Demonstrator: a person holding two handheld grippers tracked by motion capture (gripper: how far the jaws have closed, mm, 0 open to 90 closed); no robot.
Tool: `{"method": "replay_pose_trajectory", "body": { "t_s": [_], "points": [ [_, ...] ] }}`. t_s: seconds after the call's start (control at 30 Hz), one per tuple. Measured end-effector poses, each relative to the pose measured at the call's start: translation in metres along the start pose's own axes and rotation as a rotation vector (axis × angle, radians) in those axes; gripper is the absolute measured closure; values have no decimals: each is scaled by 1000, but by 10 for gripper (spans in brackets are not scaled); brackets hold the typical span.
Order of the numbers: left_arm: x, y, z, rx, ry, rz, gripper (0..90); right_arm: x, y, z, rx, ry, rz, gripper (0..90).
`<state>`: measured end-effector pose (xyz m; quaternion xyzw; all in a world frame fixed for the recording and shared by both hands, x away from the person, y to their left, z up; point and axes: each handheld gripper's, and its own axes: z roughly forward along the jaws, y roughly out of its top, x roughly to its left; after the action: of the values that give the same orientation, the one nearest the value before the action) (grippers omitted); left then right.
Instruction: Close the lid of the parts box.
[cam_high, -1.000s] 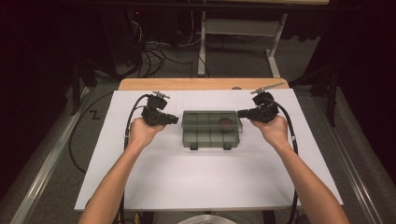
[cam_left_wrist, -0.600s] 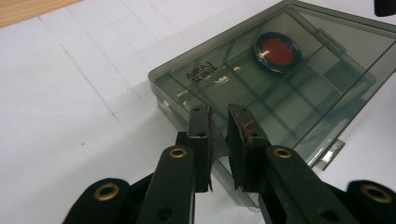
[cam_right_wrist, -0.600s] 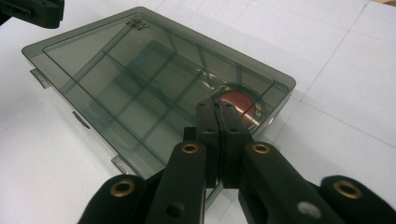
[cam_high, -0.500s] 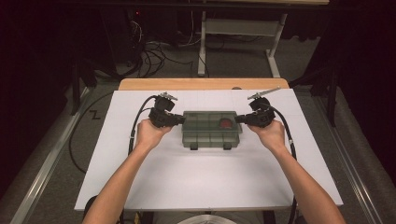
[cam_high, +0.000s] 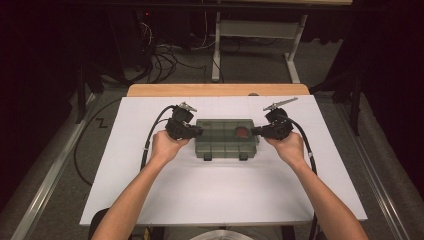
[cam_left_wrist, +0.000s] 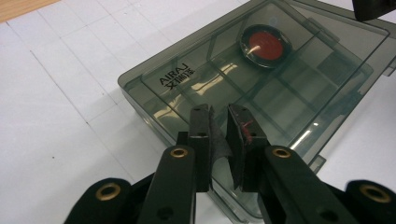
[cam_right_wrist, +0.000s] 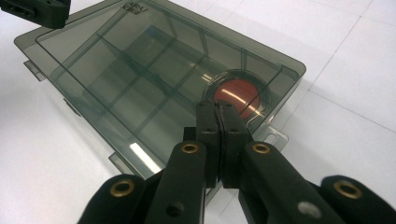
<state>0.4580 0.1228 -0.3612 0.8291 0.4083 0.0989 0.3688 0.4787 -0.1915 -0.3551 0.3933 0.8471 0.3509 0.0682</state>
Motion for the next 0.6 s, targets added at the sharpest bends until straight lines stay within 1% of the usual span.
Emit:
{"method": "replay_pose_trajectory", "body": {
  "t_s": [0.13,0.27,0.6],
  "points": [
    [-1,-3,3,8,-2,3,812,0,-2,1,5,-6,-5,900],
    [-1,-5,4,1,-4,1,821,-2,-5,3,8,-4,-7,900],
    [-6,-9,11,18,8,21,823,-2,-12,10,14,-2,-1,900]
  ]
}}
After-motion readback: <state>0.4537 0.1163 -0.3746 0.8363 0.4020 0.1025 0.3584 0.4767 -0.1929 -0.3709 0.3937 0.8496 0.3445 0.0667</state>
